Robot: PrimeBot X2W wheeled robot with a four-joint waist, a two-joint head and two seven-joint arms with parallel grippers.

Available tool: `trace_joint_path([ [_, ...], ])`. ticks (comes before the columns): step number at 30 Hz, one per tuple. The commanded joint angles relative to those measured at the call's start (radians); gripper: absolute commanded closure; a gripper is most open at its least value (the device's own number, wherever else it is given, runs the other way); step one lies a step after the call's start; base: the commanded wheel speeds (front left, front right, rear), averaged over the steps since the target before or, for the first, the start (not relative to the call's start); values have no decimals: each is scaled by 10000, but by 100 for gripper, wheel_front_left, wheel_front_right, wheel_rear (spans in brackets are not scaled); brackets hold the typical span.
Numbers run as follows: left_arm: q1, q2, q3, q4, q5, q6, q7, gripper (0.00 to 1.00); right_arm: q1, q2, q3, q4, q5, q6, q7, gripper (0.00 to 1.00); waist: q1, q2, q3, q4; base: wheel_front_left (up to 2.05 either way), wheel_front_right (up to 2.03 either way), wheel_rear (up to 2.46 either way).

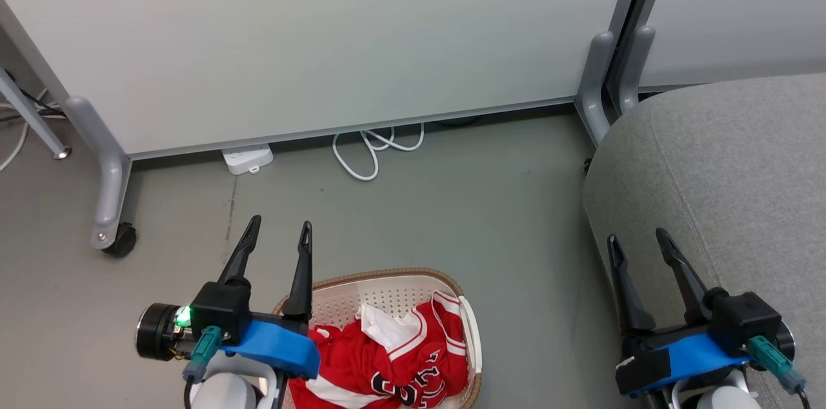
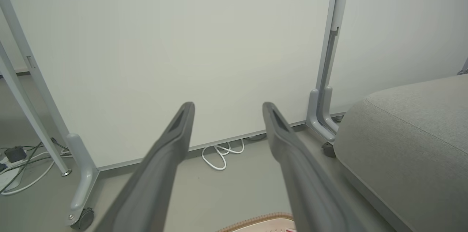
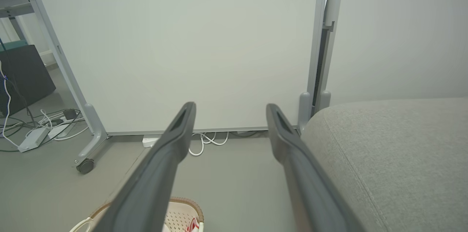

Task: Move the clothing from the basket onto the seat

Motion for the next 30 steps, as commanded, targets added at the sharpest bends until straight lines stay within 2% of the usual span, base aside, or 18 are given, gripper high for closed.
trace_joint_path([
  [1,-297,10,-141,176,82,-96,-46,0,-242,-58,-11,-93,9,4,-38,0,0,0,231,-108,0,0,0],
  [8,-1150,76,-505,1075,259,-337,-41,0,-625,-55,33,-238,70,4,-37,0,0,0,987,-482,0,0,0],
  [16,-2078,357,-1036,2126,314,-414,-39,0,-1141,-55,111,-391,175,4,-37,0,0,0,2059,-969,0,0,0],
  [30,-3869,1090,-3332,4816,-310,-400,-41,0,-2239,-49,286,-790,235,4,-37,0,0,0,4216,-1727,0,0,0],
])
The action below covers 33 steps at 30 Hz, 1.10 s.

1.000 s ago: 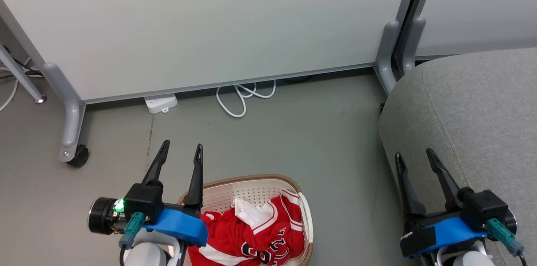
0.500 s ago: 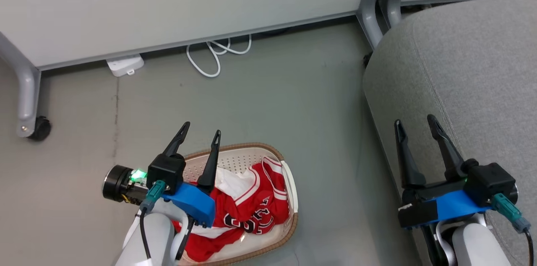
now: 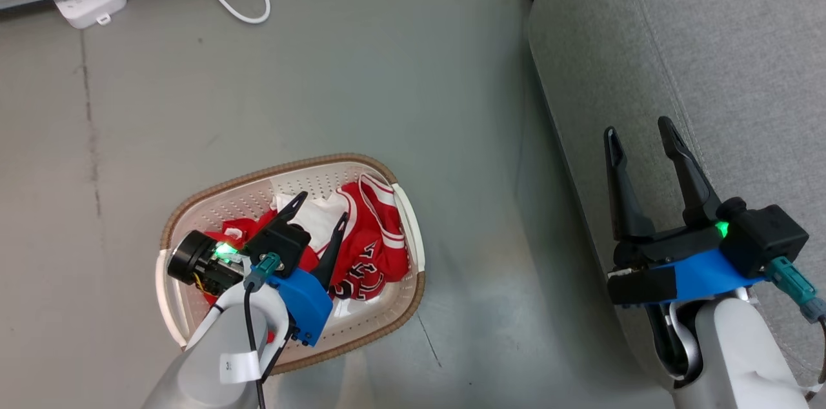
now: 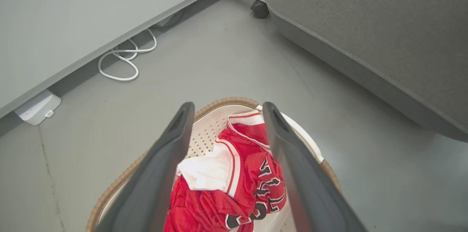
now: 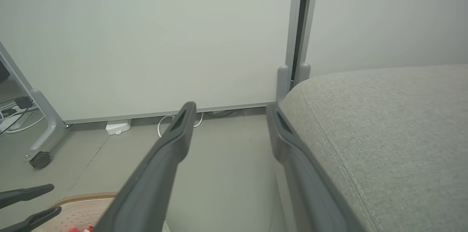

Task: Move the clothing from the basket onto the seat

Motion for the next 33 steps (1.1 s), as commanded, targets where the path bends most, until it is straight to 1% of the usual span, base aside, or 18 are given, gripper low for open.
trace_joint_path([
  [1,-300,90,-192,260,-93,-9,-29,0,-254,-39,40,-82,-22,4,-35,0,-2,0,510,-240,0,0,0],
  [9,-1159,274,-1365,1606,-383,-10,-29,0,-761,-39,161,-332,-66,4,-35,0,-2,0,1671,-349,0,0,0],
  [10,-1405,276,-1667,1979,-445,-10,-29,0,-898,-39,182,-397,-100,4,-35,0,-2,0,1973,-364,0,0,0],
  [12,-1616,285,-1952,2417,-503,-10,-29,0,-1061,-39,200,-475,-122,4,-35,0,-2,0,2278,-388,0,0,0],
  [23,-2916,258,-3312,4279,-769,-11,-8,0,-1569,-39,86,-915,-266,4,-35,0,-2,0,3842,-537,0,0,0],
  [33,-3911,506,-4184,4925,-764,-11,408,0,-1901,-39,-30,-1320,-221,4,-35,0,-2,0,4890,-746,0,0,0],
])
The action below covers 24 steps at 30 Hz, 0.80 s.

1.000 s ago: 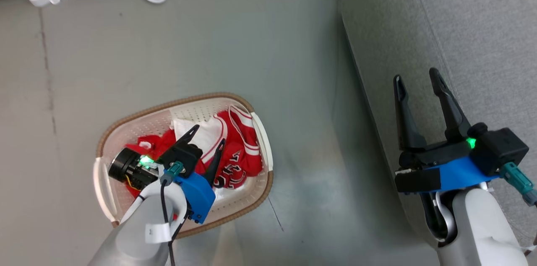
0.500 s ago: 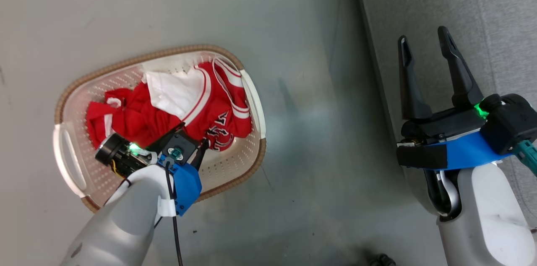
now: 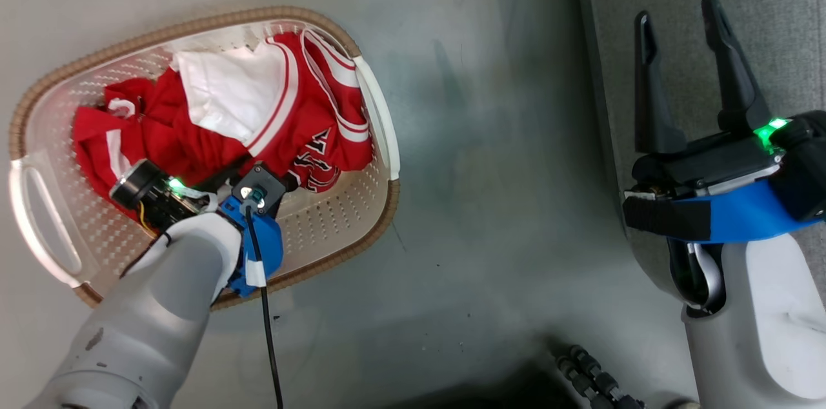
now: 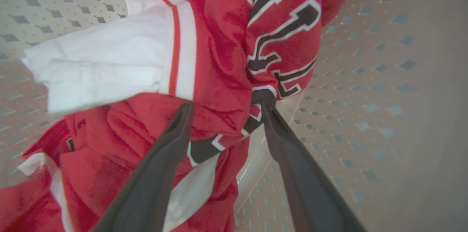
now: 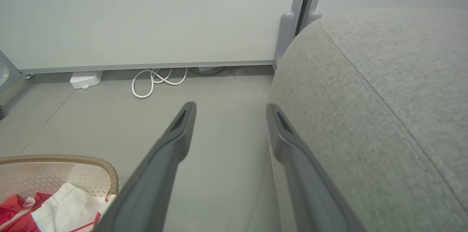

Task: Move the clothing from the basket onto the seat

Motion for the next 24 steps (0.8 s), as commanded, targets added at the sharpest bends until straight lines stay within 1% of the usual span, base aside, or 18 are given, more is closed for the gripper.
trace_joint_path([
  [1,-296,116,-161,75,89,-11,155,0,-170,-35,-44,-100,40,4,-35,0,-2,0,312,-113,0,0,0],
  [5,-626,224,-353,135,5,-11,310,0,-253,-35,-89,-240,86,4,-35,0,-2,0,628,-200,0,0,0],
  [15,-1221,316,-805,226,105,-11,1178,0,-341,-35,-212,-438,143,3,-35,0,-2,0,1110,-287,0,0,0],
  [16,-1264,313,-812,231,82,-11,1255,30,-332,-35,-227,-447,150,4,-35,0,-2,0,1129,-292,0,0,0],
  [17,-1313,290,-826,232,66,-11,1321,72,-345,-35,-246,-454,158,3,-35,0,-2,0,1140,-296,0,0,0],
  [18,-1344,262,-844,232,66,-11,1373,100,-358,-35,-261,-459,162,3,-35,0,-2,0,1145,-297,0,0,0],
  [24,-1287,151,-980,241,-23,-11,1424,100,-373,-35,-353,-414,158,3,-35,0,-2,0,1050,-265,0,0,0],
])
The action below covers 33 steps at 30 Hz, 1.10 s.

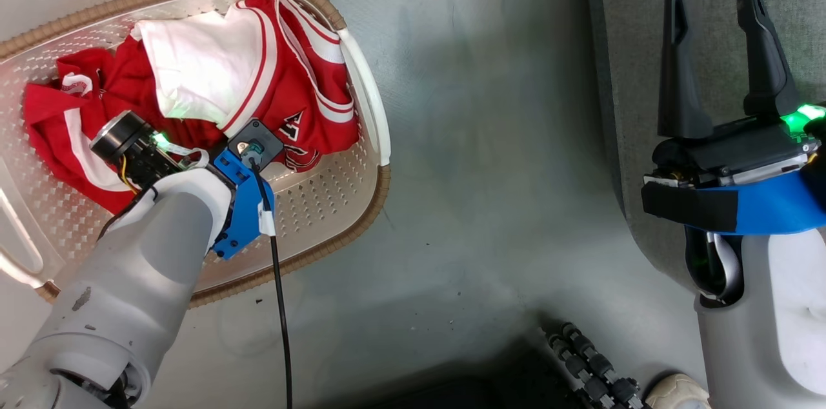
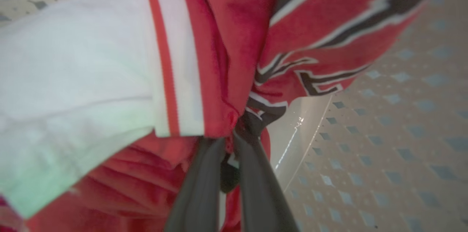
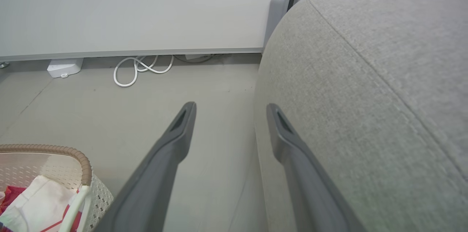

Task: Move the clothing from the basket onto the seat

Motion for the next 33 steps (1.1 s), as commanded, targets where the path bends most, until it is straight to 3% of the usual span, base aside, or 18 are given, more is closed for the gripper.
trace_joint_path([
  [1,-51,-56,-51,13,-78,-11,-80,100,-133,-35,-63,6,46,4,-35,0,-1,0,-78,41,0,0,0],
  [11,183,-514,-261,-22,-388,-11,-679,100,-64,-36,-121,136,-73,3,-35,0,-1,0,-701,286,0,0,0],
  [23,952,-1146,-589,-600,-1535,-12,-1689,100,239,-37,-263,413,-416,3,-35,0,-1,0,-2357,915,0,0,0],
  [29,1306,-1241,-365,-1404,-2161,-12,-1823,100,547,-37,-323,582,-605,4,-35,0,-1,0,-3353,1315,0,0,0],
  [33,1694,-1013,93,-2467,-2288,22,-1824,100,811,-37,-376,710,-724,3,-35,0,-1,0,-4046,1554,0,0,0],
])
